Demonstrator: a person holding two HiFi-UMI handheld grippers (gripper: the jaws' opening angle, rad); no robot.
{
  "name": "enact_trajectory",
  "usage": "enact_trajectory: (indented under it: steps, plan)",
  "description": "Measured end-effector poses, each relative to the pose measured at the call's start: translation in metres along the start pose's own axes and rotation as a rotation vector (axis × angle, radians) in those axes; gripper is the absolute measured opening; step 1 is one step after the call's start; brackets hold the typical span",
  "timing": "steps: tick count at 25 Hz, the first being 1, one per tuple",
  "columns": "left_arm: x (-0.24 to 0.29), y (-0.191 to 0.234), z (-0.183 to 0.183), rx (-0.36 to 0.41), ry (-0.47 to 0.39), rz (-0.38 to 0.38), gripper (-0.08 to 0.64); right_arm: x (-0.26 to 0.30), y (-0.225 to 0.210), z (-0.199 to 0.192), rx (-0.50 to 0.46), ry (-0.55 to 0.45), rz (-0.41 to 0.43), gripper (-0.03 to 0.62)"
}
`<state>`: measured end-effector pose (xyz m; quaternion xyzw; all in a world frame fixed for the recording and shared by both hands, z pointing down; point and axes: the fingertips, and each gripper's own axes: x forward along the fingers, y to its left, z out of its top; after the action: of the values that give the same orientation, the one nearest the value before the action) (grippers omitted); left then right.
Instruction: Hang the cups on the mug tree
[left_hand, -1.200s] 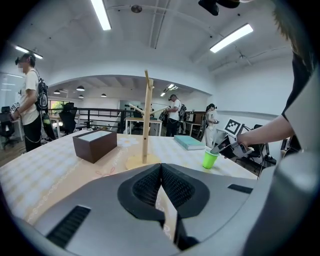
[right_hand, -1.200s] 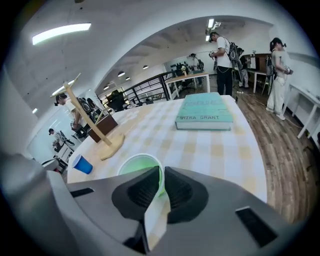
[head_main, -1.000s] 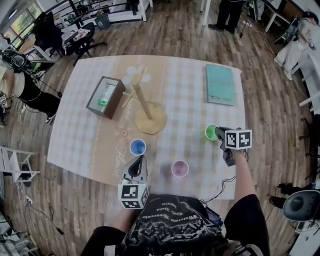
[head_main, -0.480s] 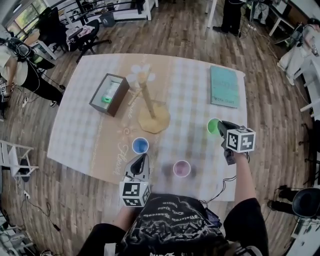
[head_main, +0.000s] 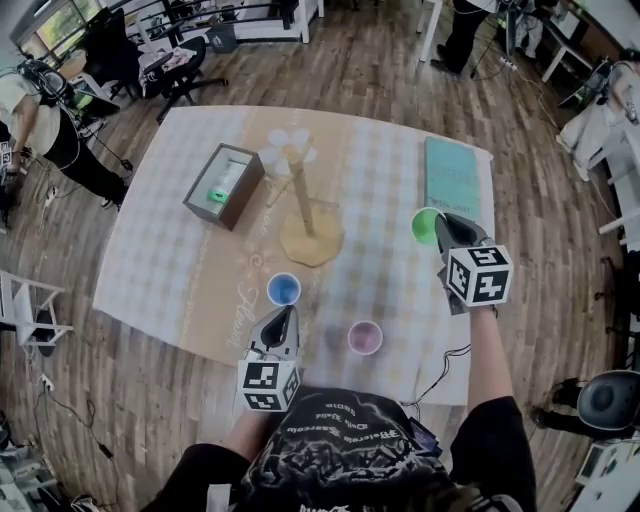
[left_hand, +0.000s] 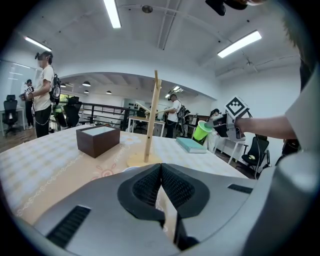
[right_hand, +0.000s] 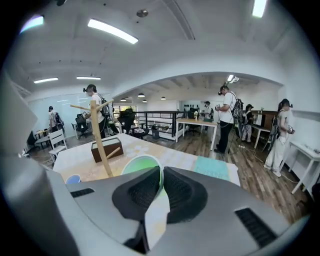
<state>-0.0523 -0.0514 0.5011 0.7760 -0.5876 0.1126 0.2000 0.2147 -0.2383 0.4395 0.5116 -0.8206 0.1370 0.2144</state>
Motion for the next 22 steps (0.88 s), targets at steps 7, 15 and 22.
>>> enact_trajectory:
  steps: [7, 15, 22]
  plan:
    - [-0.004, 0.003, 0.000, -0.003, -0.016, 0.009, 0.018, -0.004, 0.024, 0.079, -0.097, -0.186, -0.006, 0.035]
    - [-0.009, 0.006, 0.001, -0.004, -0.024, 0.011, 0.018, -0.006, 0.049, 0.137, -0.208, -0.275, -0.027, 0.035]
    - [-0.015, 0.009, 0.006, -0.006, -0.038, 0.012, 0.018, -0.011, 0.068, 0.179, -0.282, -0.331, -0.046, 0.035]
